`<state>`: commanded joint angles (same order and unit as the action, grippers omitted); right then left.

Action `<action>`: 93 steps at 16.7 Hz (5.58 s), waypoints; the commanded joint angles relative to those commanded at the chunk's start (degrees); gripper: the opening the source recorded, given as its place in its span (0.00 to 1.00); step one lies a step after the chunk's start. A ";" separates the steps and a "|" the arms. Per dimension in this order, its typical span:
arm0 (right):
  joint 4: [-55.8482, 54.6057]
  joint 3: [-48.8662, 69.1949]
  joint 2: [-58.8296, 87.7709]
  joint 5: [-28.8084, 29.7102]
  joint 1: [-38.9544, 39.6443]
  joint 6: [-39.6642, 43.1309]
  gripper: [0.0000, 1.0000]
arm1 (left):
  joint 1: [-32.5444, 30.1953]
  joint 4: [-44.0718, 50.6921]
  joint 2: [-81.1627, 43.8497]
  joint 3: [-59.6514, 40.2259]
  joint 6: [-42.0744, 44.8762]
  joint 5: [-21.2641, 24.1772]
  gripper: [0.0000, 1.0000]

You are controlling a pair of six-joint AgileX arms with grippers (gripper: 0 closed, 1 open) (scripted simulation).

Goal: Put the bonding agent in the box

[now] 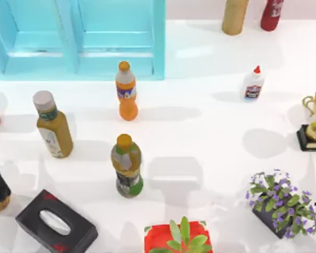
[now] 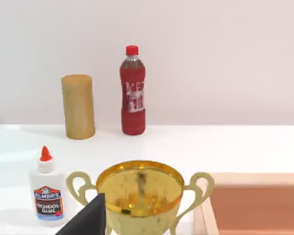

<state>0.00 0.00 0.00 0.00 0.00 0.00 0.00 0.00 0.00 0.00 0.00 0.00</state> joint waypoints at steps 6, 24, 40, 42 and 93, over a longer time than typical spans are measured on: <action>1.28 5.94 6.06 -0.21 2.92 -2.05 1.00 | 0.00 0.00 0.00 0.00 0.00 0.00 1.00; 14.67 68.49 100.17 11.81 21.78 -17.48 1.00 | 0.00 0.00 0.00 0.00 0.00 0.00 1.00; 14.07 76.50 116.32 14.48 21.13 -17.41 1.00 | 0.00 0.00 0.00 0.00 0.00 0.00 1.00; 11.32 77.94 120.53 14.03 20.12 -16.76 1.00 | 0.00 0.00 0.00 0.00 0.00 0.00 1.00; 25.17 89.40 117.79 13.05 18.71 -15.55 0.00 | 0.00 0.00 0.00 0.00 0.00 0.00 1.00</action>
<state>25.17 89.40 117.79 13.05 18.71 -15.55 0.00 0.00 0.00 0.00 0.00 0.00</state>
